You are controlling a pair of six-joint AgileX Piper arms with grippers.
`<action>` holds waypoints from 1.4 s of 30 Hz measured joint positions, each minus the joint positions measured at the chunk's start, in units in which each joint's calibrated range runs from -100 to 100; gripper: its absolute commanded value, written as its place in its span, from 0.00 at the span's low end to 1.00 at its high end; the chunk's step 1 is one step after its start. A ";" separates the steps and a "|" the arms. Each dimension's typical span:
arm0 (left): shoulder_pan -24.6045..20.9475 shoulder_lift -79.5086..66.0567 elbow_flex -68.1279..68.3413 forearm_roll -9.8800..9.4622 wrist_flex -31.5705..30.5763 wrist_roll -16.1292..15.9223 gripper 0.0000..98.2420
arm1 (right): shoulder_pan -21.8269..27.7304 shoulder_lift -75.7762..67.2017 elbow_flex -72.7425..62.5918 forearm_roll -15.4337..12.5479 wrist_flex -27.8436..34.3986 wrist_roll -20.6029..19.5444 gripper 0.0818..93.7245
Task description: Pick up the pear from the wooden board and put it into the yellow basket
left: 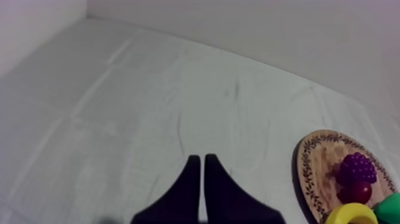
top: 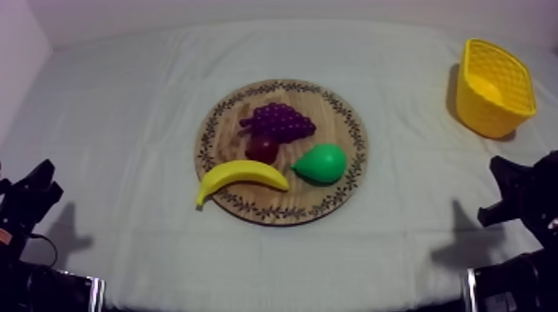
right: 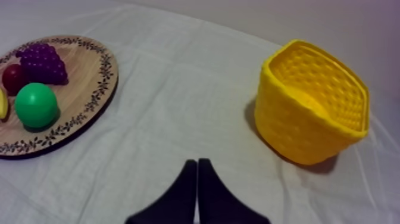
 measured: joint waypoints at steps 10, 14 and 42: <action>0.00 0.00 0.00 0.00 0.00 0.00 0.00 | 0.00 0.00 0.00 0.00 0.00 -1.39 0.00; 0.00 0.00 0.00 0.00 0.00 0.00 0.00 | 0.00 0.00 -0.08 0.00 1.59 -2.43 0.01; 0.00 0.00 0.00 0.00 0.00 0.00 0.00 | -2.36 18.56 -20.50 0.14 7.78 -4.55 0.01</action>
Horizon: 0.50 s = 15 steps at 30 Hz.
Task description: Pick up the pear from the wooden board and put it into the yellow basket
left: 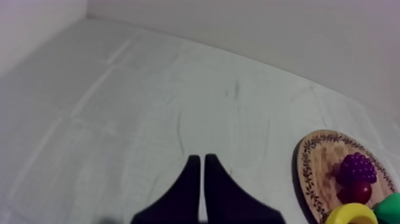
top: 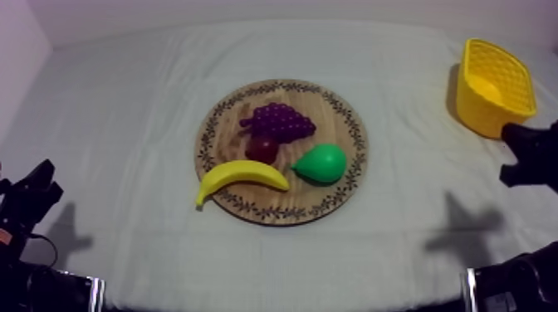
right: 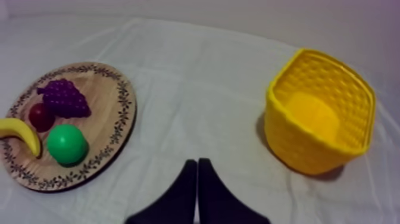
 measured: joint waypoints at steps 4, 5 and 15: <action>0.00 0.00 0.00 0.00 0.00 0.00 0.00 | 0.17 6.84 -8.99 -3.29 4.02 3.14 0.01; 0.00 0.00 0.00 0.00 0.00 0.00 0.00 | 0.37 8.63 -11.20 -4.46 5.32 4.15 0.01; 0.00 0.00 0.00 0.00 0.00 0.00 0.00 | -1.03 25.08 -30.68 -14.05 19.10 14.19 0.01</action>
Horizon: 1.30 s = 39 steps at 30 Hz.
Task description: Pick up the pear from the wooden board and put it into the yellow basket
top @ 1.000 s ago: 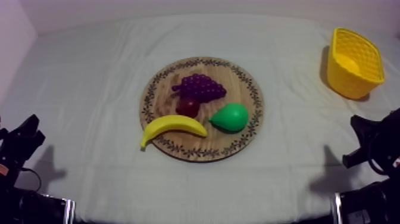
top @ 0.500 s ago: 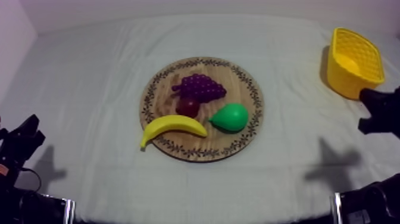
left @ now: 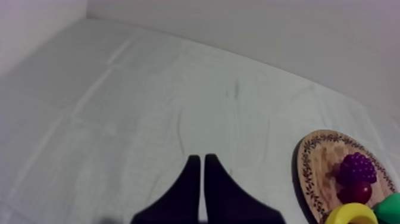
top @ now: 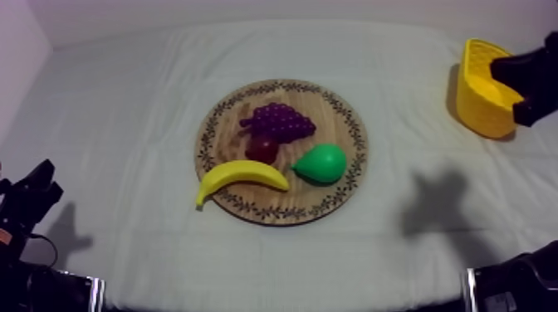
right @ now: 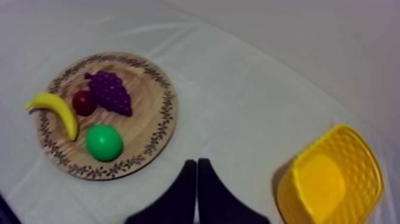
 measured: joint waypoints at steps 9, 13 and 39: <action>0.00 0.00 0.00 0.00 0.00 0.00 0.00 | -7.39 12.98 -9.95 -0.61 6.77 3.65 0.01; 0.00 0.00 0.00 0.00 0.00 0.00 0.00 | -10.68 18.17 -11.98 -0.79 7.51 5.35 0.01; 0.00 0.00 0.00 0.00 0.00 0.00 0.00 | -17.88 39.71 -14.00 1.77 6.42 13.24 0.80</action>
